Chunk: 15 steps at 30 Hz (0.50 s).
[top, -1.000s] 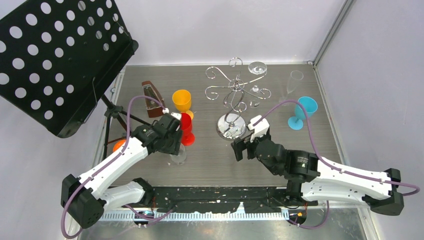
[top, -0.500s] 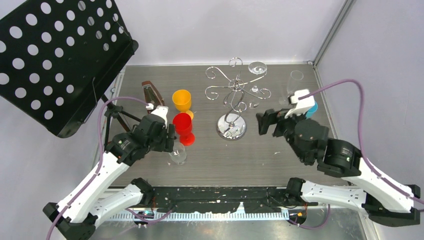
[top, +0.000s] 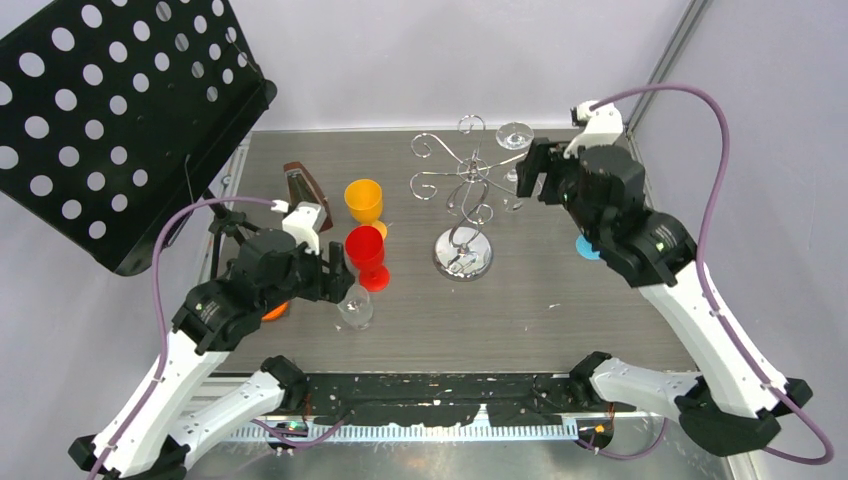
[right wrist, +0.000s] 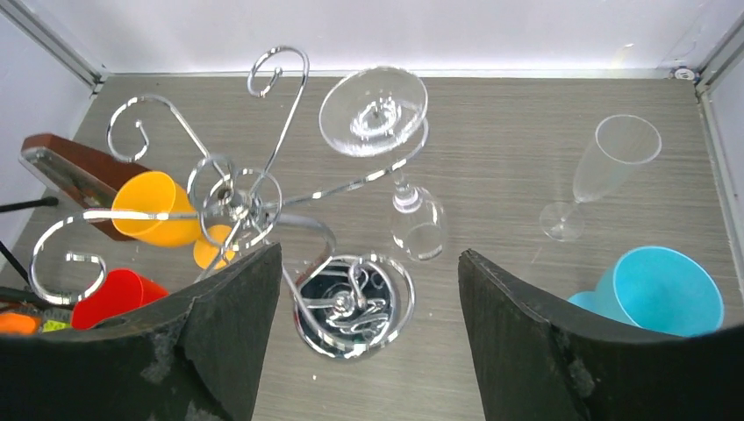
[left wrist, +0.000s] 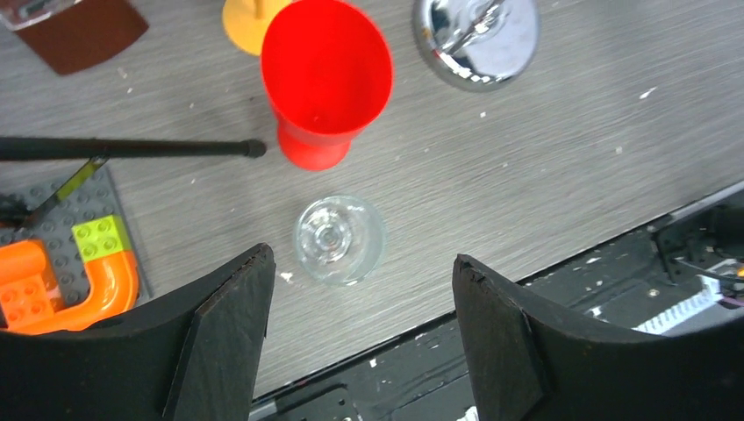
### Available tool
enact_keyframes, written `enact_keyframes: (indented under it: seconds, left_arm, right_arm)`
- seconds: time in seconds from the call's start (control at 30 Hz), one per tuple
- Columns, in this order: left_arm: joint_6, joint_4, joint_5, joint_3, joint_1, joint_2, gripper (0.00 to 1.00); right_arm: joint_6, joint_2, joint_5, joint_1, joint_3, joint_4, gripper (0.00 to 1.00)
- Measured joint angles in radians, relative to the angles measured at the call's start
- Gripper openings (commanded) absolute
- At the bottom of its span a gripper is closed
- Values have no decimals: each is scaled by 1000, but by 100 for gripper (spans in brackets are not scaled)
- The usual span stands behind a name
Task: Take the wine glass off the wine glass rack
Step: Place the wine glass at the center of the board.
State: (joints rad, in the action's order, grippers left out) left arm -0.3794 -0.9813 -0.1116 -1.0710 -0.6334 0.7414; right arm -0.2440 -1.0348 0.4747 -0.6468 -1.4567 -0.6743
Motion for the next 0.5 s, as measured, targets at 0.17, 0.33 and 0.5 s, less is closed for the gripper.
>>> enact_keyframes:
  seconds: [0.17,0.33,0.5]
  left_arm:
    - [-2,50,60,-49,0,0,76]
    - [-5,110,134,-97,0,9,76]
    - [-12,180,200,-120,0,31,78]
  right_arm:
    - [-38,-103,-154,134,-87,13,74]
    - [-84,-171,-272,230,-143,26,67]
    - [-123,-224,-379,320,-156,33,65]
